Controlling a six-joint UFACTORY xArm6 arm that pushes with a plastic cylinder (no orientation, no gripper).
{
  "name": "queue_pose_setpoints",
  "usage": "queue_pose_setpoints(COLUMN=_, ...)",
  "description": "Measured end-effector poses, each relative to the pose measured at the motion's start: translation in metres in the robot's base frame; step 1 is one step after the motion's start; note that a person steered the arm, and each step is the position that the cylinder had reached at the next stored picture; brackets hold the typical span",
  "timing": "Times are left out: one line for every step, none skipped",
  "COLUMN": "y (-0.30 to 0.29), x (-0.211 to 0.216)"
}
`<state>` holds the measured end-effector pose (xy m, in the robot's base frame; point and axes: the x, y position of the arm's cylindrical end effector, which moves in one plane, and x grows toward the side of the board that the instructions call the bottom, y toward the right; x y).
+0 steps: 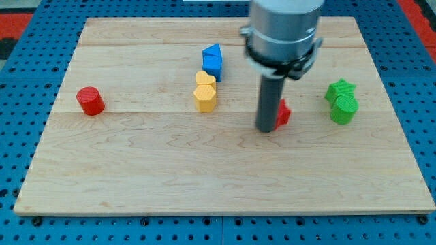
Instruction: Move the red star closer to the green star
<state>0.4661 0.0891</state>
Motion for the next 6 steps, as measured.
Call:
queue_pose_setpoints(y=0.006, x=-0.001)
queue_pose_setpoints(y=-0.042, x=0.000)
queue_pose_setpoints(y=0.007, x=-0.019)
queue_pose_setpoints(y=0.037, x=-0.025)
queue_pose_setpoints(y=0.045, x=-0.023)
queue_pose_setpoints(y=0.059, x=-0.023)
